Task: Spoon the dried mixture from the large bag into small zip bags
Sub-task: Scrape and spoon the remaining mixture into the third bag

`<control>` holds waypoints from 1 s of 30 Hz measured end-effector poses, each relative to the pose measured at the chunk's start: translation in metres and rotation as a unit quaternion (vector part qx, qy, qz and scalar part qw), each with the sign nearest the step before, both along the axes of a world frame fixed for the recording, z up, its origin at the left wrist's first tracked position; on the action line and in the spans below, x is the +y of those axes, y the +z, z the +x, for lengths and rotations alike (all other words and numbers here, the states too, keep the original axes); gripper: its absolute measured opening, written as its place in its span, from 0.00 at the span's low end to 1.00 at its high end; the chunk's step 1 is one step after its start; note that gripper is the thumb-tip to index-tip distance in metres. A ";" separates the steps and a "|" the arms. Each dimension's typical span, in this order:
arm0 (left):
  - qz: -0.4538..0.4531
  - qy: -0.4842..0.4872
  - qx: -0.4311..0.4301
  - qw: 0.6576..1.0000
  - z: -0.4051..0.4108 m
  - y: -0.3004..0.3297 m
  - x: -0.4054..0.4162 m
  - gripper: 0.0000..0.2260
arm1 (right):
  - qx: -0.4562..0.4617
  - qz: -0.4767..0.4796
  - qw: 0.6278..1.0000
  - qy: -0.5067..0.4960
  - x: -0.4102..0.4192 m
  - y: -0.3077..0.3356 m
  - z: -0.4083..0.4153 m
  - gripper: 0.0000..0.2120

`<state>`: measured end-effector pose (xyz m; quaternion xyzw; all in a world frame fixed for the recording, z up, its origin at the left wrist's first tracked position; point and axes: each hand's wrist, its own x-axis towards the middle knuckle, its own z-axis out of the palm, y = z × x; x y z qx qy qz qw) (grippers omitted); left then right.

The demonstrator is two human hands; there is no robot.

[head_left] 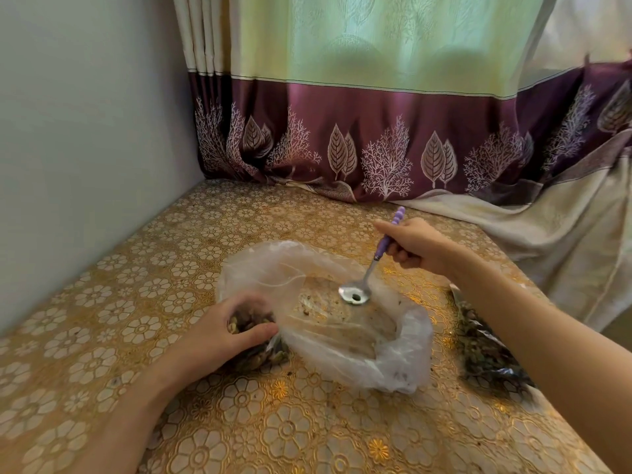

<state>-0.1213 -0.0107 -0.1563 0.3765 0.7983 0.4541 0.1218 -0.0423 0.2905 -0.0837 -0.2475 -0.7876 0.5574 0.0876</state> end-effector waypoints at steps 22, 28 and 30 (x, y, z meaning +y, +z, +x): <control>-0.002 0.008 -0.015 1.000 0.005 0.003 0.001 0.18 | 0.309 0.002 0.950 0.045 -0.083 0.043 0.016 0.17; 0.004 0.002 -0.031 0.999 0.003 0.001 0.002 0.20 | 0.265 0.119 0.948 -0.131 -0.054 0.003 0.040 0.17; 0.003 0.005 -0.022 1.000 0.003 0.001 0.002 0.20 | 0.236 0.183 0.941 -0.157 -0.049 -0.009 0.045 0.18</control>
